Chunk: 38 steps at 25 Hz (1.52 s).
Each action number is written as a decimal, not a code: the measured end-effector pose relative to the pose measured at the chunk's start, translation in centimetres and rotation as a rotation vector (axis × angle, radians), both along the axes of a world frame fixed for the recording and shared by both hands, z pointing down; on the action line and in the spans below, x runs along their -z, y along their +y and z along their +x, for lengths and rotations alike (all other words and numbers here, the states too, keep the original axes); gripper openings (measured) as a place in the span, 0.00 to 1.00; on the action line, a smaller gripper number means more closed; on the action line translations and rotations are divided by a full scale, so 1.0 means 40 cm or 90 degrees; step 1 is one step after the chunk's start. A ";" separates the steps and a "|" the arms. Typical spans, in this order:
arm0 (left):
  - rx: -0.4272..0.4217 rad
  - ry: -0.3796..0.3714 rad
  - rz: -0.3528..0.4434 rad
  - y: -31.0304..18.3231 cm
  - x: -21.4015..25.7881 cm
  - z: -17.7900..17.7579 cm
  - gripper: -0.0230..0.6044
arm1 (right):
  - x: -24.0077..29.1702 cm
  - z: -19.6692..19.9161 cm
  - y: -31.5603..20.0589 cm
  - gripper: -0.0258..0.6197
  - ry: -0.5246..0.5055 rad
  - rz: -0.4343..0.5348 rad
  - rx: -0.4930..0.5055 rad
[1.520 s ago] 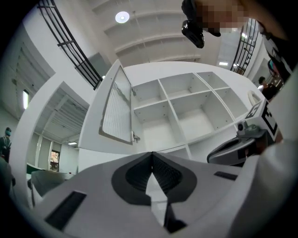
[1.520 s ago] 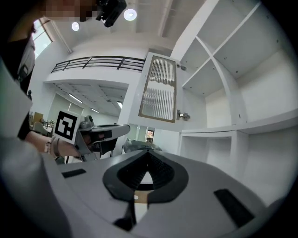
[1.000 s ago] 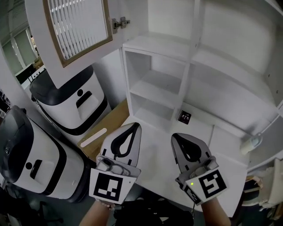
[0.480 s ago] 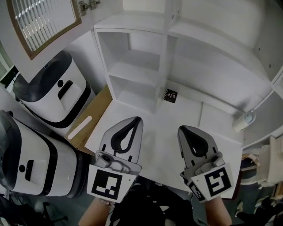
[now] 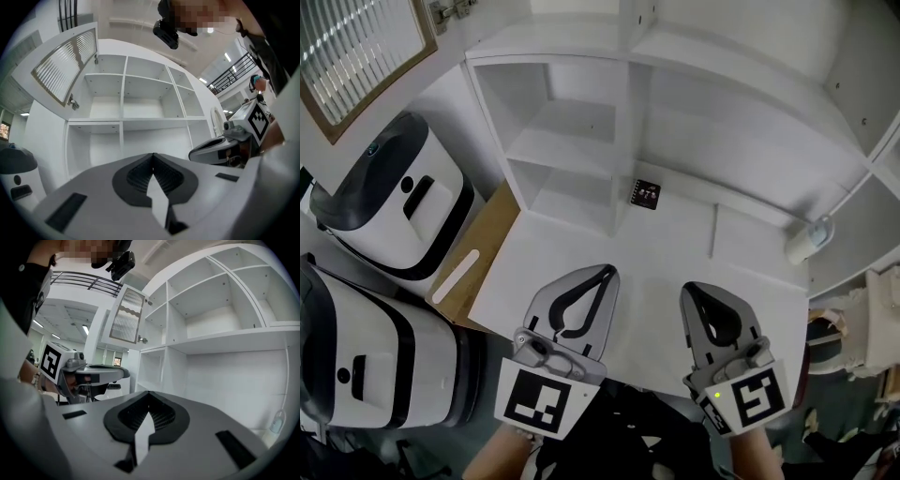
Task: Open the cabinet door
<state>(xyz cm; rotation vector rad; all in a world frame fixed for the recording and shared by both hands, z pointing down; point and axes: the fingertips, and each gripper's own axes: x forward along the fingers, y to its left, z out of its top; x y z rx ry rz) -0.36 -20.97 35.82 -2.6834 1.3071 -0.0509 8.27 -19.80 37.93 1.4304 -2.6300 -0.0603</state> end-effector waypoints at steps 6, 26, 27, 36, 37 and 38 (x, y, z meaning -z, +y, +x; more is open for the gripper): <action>-0.015 -0.005 -0.004 0.000 -0.013 0.031 0.03 | -0.019 0.013 0.005 0.04 0.024 0.003 -0.016; -0.023 -0.007 -0.020 0.006 -0.031 0.038 0.03 | -0.034 0.010 0.007 0.04 0.019 -0.002 -0.006; -0.023 -0.007 -0.020 0.006 -0.032 0.037 0.03 | -0.035 0.008 0.007 0.04 0.019 -0.002 -0.005; -0.015 -0.002 -0.022 0.006 -0.033 0.024 0.03 | -0.034 -0.005 0.006 0.04 0.021 -0.002 0.001; -0.015 -0.002 -0.022 0.006 -0.033 0.023 0.03 | -0.035 -0.005 0.006 0.04 0.022 -0.002 0.001; -0.015 -0.001 -0.022 0.006 -0.033 0.022 0.03 | -0.036 -0.005 0.006 0.04 0.022 -0.003 0.001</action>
